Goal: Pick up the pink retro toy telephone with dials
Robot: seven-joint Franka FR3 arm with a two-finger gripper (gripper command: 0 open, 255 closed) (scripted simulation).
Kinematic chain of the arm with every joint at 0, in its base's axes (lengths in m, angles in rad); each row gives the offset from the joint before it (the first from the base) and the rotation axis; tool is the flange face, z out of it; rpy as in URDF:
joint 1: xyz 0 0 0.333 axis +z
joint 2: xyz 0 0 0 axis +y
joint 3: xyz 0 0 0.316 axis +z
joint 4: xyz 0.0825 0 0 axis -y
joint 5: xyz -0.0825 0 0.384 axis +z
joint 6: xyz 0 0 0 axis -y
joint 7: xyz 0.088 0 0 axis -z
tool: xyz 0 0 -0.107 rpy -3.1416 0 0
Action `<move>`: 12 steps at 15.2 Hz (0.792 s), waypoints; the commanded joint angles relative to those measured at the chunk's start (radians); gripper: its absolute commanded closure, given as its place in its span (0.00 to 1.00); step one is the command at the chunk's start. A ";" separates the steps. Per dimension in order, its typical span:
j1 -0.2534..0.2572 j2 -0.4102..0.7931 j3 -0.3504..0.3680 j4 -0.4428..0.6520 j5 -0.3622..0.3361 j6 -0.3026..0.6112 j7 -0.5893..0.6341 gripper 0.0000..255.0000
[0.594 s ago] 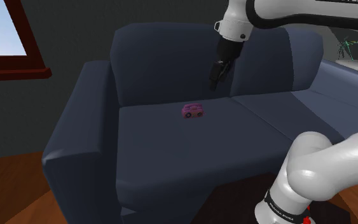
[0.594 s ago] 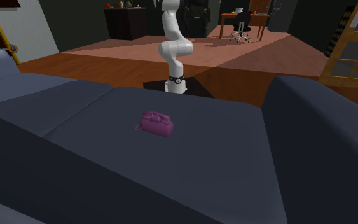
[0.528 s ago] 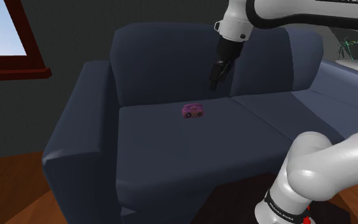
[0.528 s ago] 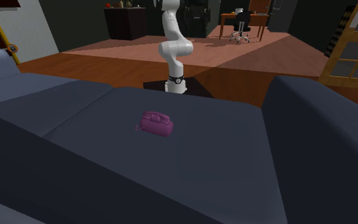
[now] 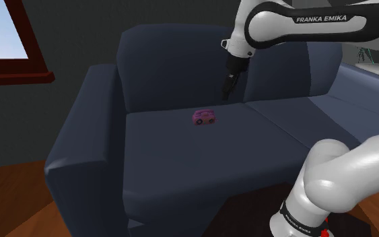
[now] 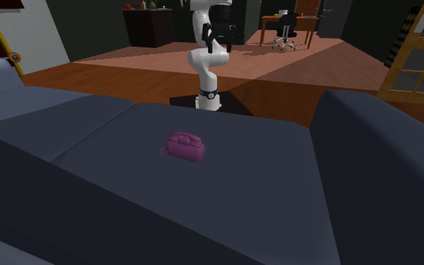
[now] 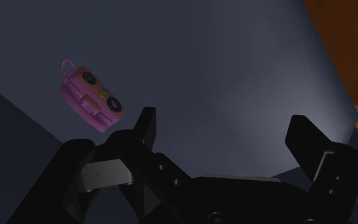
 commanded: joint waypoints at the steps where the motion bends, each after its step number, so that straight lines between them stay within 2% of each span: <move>1: 0.004 0.057 -0.043 0.004 -0.017 0.048 -0.073 0.00; 7: 0.019 0.232 -0.160 0.042 -0.040 0.167 -0.281 0.00; 12: 0.037 0.410 -0.247 0.116 -0.019 0.254 -0.463 0.00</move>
